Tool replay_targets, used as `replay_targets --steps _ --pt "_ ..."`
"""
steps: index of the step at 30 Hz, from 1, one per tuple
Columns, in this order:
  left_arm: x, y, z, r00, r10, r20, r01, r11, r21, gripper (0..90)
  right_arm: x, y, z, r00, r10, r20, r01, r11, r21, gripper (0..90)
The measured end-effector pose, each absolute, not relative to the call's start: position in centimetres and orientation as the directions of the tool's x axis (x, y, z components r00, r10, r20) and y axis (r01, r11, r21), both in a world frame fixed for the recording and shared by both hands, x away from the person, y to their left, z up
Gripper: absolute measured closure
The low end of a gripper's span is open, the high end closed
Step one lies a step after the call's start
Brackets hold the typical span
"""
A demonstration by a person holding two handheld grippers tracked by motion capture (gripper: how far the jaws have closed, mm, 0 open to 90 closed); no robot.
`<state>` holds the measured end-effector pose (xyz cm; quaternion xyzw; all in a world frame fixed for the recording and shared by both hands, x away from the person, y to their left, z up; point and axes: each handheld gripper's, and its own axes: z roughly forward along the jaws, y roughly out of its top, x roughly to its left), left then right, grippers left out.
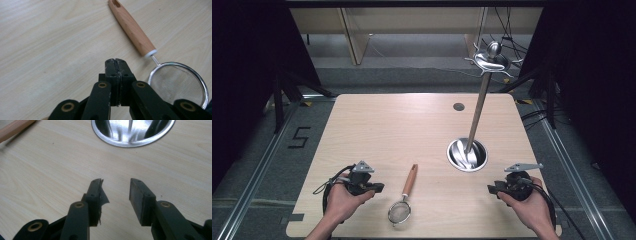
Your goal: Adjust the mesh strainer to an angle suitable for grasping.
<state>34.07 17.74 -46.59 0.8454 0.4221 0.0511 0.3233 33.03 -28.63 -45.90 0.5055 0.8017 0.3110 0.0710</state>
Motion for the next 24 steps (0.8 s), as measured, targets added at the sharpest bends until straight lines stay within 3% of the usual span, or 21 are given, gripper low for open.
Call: replay_targets --steps 4,5,8,9,11,17,19,24 --pt "35.0 17.7 -47.1 0.615 0.767 -0.184 0.705 -0.430 0.564 89.3 33.1 -28.6 -45.7 -0.456 0.864 0.212 0.785 0.278 0.554 63.2" --pt "35.9 17.5 -47.1 0.609 0.774 -0.173 0.713 -0.438 0.547 89.4 33.3 -28.8 -46.0 -0.490 0.853 0.181 0.750 0.306 0.587 63.2" --pt "36.7 16.9 -47.2 0.611 0.774 -0.164 0.710 -0.444 0.547 89.4 33.2 -28.7 -45.9 -0.461 0.869 0.180 0.754 0.277 0.595 63.3" --pt "37.1 16.5 -47.1 0.623 0.766 -0.161 0.708 -0.464 0.532 89.4 33.4 -28.7 -46.4 -0.458 0.870 0.185 0.725 0.245 0.644 63.3" --pt "37.8 15.5 -47.4 0.633 0.760 -0.147 0.704 -0.487 0.518 89.3 33.2 -29.0 -46.1 -0.462 0.865 0.195 0.754 0.267 0.600 63.3" --pt "39.6 12.9 -48.4 0.683 0.726 -0.075 0.669 -0.582 0.462 89.3 33.2 -29.6 -45.9 -0.449 0.858 0.249 0.769 0.229 0.596 62.8" --pt "40.0 11.7 -48.9 0.698 0.714 -0.059 0.659 -0.606 0.446 89.4 33.4 -29.9 -46.2 -0.485 0.845 0.224 0.735 0.255 0.628 63.1" --pt "40.3 10.1 -48.8 0.720 0.693 -0.045 0.638 -0.634 0.437 89.4 33.2 -29.8 -46.1 -0.472 0.854 0.219 0.746 0.255 0.616 63.4"
